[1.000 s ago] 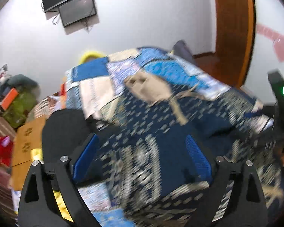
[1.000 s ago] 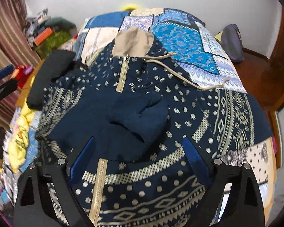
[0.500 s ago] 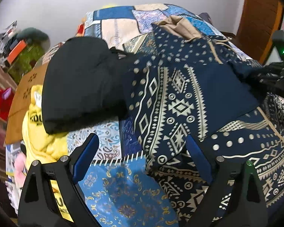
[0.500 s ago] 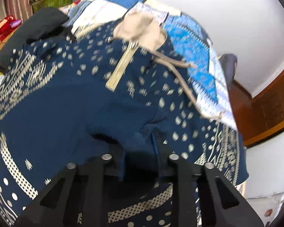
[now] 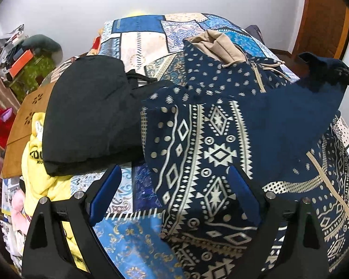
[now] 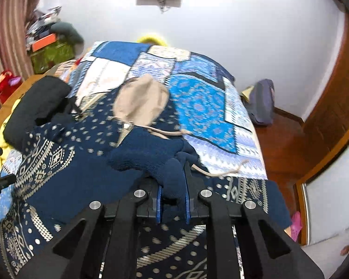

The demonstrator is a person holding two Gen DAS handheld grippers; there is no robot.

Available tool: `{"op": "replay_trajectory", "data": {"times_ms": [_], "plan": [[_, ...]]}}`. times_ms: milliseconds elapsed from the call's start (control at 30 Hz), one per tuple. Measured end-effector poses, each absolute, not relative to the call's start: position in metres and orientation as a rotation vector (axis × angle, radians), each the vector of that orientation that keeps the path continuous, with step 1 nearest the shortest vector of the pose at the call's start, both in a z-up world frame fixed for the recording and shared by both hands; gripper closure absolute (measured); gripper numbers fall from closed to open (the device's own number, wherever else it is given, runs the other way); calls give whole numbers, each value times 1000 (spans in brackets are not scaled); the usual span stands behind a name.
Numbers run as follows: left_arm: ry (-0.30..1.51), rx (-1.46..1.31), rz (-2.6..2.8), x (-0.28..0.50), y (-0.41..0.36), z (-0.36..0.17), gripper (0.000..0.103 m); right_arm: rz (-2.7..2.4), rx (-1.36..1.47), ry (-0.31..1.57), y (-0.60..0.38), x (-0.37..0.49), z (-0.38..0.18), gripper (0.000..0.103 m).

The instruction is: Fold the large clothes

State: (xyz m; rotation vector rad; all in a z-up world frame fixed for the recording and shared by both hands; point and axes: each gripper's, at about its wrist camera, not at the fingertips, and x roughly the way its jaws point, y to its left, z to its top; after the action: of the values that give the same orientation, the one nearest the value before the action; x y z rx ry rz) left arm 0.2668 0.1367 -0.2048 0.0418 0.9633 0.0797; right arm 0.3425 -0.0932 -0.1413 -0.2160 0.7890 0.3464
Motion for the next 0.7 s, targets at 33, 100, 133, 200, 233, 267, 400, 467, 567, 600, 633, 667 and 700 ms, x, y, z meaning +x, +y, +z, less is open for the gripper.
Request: {"op": "replay_trajectory", "data": {"times_ms": [33, 100, 133, 200, 233, 267, 400, 467, 567, 600, 633, 667, 700], "plan": [[967, 42, 74, 268, 134, -207, 10, 351, -183, 818, -99, 345, -147, 90], [982, 40, 63, 272, 130, -213, 10, 350, -130, 926, -107, 357, -170, 90], [994, 43, 62, 274, 128, -217, 10, 333, -113, 994, -111, 362, -186, 88], [1019, 56, 67, 276, 125, -227, 10, 304, -90, 1104, -118, 369, -212, 87], [1029, 63, 70, 276, 124, -231, 10, 296, -65, 1153, -123, 371, -225, 87], [1038, 67, 72, 276, 124, -234, 10, 293, -45, 1174, -128, 372, -230, 87], [1054, 56, 79, 276, 126, -244, 10, 267, 109, 1237, -163, 377, -247, 82], [1057, 42, 80, 276, 128, -246, 10, 238, 200, 1235, -183, 378, -249, 71], [1063, 23, 84, 277, 131, -247, 10, 196, 229, 1217, -203, 377, -247, 67], [1063, 24, 87, 277, 131, -247, 10, 191, 233, 1211, -209, 377, -245, 66], [1063, 27, 89, 278, 131, -246, 10, 188, 238, 1202, -215, 376, -242, 66], [1061, 30, 91, 278, 131, -244, 10, 184, 240, 1191, -220, 375, -239, 66], [1057, 34, 93, 278, 131, -242, 10, 182, 238, 1177, -223, 373, -236, 66]]}}
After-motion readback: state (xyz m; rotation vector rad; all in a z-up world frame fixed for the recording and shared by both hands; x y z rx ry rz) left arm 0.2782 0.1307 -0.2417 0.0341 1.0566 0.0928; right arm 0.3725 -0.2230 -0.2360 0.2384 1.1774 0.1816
